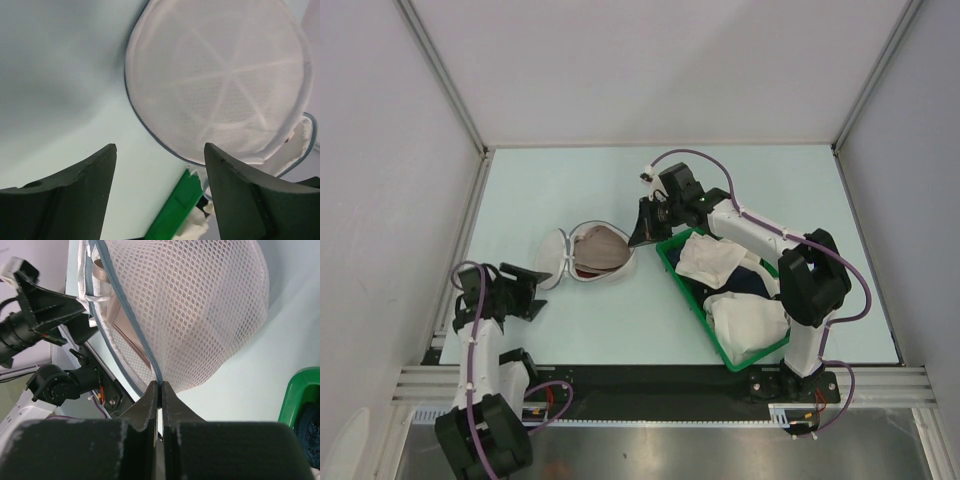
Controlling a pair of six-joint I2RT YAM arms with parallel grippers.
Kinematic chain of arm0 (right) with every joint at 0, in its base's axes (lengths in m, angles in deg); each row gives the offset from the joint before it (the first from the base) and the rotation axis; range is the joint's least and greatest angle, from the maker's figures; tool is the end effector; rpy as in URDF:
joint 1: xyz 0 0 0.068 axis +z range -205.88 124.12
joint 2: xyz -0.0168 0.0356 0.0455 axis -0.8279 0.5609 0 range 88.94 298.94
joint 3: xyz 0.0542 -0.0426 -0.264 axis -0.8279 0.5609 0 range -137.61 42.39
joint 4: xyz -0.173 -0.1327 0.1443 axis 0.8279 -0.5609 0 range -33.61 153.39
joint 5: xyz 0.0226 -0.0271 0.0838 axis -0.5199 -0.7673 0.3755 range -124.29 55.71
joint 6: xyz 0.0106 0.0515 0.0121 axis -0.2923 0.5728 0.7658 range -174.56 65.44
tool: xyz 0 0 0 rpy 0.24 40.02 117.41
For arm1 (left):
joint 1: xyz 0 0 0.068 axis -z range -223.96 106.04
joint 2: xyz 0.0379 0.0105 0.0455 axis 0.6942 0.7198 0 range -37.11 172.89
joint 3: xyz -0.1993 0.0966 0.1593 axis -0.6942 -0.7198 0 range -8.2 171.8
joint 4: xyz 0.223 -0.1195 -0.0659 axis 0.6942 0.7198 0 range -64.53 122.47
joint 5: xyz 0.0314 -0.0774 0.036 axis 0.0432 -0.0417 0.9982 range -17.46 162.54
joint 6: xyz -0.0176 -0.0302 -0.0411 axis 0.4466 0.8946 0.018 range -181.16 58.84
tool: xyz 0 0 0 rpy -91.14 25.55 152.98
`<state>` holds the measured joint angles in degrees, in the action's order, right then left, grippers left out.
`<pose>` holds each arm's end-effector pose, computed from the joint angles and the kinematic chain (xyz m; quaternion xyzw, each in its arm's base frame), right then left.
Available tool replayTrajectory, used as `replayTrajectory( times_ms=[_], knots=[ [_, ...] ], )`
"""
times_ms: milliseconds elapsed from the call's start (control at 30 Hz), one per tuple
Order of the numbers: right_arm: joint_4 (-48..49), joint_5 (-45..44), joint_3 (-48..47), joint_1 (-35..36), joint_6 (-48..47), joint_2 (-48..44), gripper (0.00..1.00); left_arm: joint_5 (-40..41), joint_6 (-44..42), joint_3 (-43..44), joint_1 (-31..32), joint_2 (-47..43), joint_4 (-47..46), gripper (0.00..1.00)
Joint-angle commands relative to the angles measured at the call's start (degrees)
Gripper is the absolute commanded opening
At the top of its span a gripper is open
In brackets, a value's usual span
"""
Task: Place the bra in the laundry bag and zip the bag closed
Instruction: Place the bra in the laundry bag, then close the laundry bag at the center of the board.
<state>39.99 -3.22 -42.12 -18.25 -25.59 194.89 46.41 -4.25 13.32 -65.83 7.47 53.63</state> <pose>0.3188 0.2690 0.2601 -0.1697 0.8793 0.4098 0.1735 0.1425 0.0403 0.1754 -0.5251 0.7578 -0.3007 0.2442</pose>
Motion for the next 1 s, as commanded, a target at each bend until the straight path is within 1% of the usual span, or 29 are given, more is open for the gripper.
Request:
replayTrajectory(
  times_ms=[0, 33, 67, 167, 233, 267, 300, 333, 400, 433, 500, 533, 567, 600, 633, 667, 700, 733, 767, 800, 833, 867, 900, 933, 967],
  knots=[
    [2.6, 1.5, 0.0, -0.3, 0.8, -2.6, 0.01, -5.9, 12.5, -5.6, -0.9, -0.4, -10.3, 0.78],
    [2.7, 1.6, 0.0, -0.1, 0.8, -2.8, 0.02, -7.0, 16.8, -7.3, -0.9, 0.0, -12.8, 0.79],
    [2.7, 1.5, 0.0, 0.0, 0.8, -2.9, 0.01, -7.2, 18.6, -8.7, -0.9, 0.6, -17.4, 0.8],
    [2.8, 1.7, 0.1, 0.3, 0.8, -3.2, 0.02, -6.0, 21.8, -11.4, -1.0, 4.3, -23.9, 0.8],
    [2.9, 1.9, 0.1, 0.5, 0.8, -3.1, 0.02, -6.3, 23.1, -12.5, -1.1, 7.5, -27.0, 0.78],
    [3.0, 2.0, 0.0, 0.7, 0.7, -3.2, 0.02, -6.5, 24.7, -13.0, -1.0, 8.5, -31.2, 0.76],
    [3.0, 1.8, 0.0, 0.9, 0.6, -3.2, 0.02, -6.5, 25.3, -13.6, -1.0, 10.0, -32.9, 0.74],
    [2.9, 1.7, 0.1, 1.0, 0.7, -3.1, 0.02, -6.1, 25.6, -13.7, -1.0, 10.4, -33.9, 0.65],
    [3.1, 1.6, 0.0, 1.3, 0.6, -3.1, 0.02, -4.4, 25.6, -13.6, -1.0, 11.1, -35.5, 0.55],
    [3.1, 1.5, 0.0, 1.3, 0.6, -2.9, 0.01, -3.7, 25.7, -13.8, -1.0, 11.1, -36.2, 0.45],
    [3.3, 1.6, 0.0, 1.6, 0.5, -2.9, 0.01, -3.1, 27.2, -14.4, -1.0, 11.5, -40.3, 0.35],
    [3.3, 1.6, -0.1, 1.8, 0.4, -2.7, 0.01, -3.0, 27.5, -14.4, -0.9, 11.6, -41.4, 0.23],
    [3.4, 1.8, -0.1, 1.9, 0.5, -2.7, 0.01, -2.9, 26.9, -14.1, -1.0, 11.8, -42.6, 0.15],
    [3.4, 1.7, -0.2, 2.0, 0.5, -2.7, 0.01, -3.0, 25.8, -12.3, -1.0, 11.6, -42.0, 0.07],
    [3.4, 1.6, -0.2, 2.2, 0.5, -2.8, 0.01, -2.6, 21.8, -10.9, -1.0, 11.1, -40.4, 0.0],
    [3.4, 1.5, -0.3, 2.2, 0.4, -2.8, 0.01, -1.5, 19.4, -9.3, -0.9, 10.4, -35.2, 0.0],
    [3.3, 1.5, -0.3, 2.3, 0.3, -2.8, 0.01, 1.1, 17.0, -6.3, -0.9, 8.0, -32.4, 0.0],
    [3.2, 1.3, -0.4, 2.3, 0.0, -2.7, 0.01, 3.2, 12.4, -4.8, -0.8, 6.4, -29.4, 0.0],
    [3.0, 0.9, -0.3, 2.3, -0.1, -2.8, 0.01, 5.1, 10.1, -3.3, -0.7, 4.8, -23.0, 0.0],
    [2.8, 0.7, -0.3, 2.3, -0.1, -2.7, 0.01, 6.9, 7.7, 0.1, -0.6, 1.6, -20.7, 0.0],
    [2.7, 0.6, -0.3, 2.1, -0.2, -2.6, 0.01, 11.3, 3.0, 1.8, 0.2, 0.1, -18.6, 0.0],
    [2.7, 0.2, -0.3, 2.2, -0.1, -2.6, 0.01, 13.5, 0.7, 3.7, 1.0, -2.5, -15.0, 0.0],
    [2.7, 0.2, -0.3, 2.0, -0.2, -2.5, 0.01, 16.5, -1.5, 7.6, 2.3, -3.5, -13.3, 0.0],
    [2.8, 0.0, -0.3, 1.9, -0.1, -2.5, 0.01, 22.4, -5.9, 9.7, 6.1, -4.2, -10.1, 0.0],
    [2.8, -0.1, -0.3, 1.7, 0.1, -2.4, 0.01, 26.0, -8.0, 11.9, 8.7, -4.9, -8.4, 0.0]
  ],
)
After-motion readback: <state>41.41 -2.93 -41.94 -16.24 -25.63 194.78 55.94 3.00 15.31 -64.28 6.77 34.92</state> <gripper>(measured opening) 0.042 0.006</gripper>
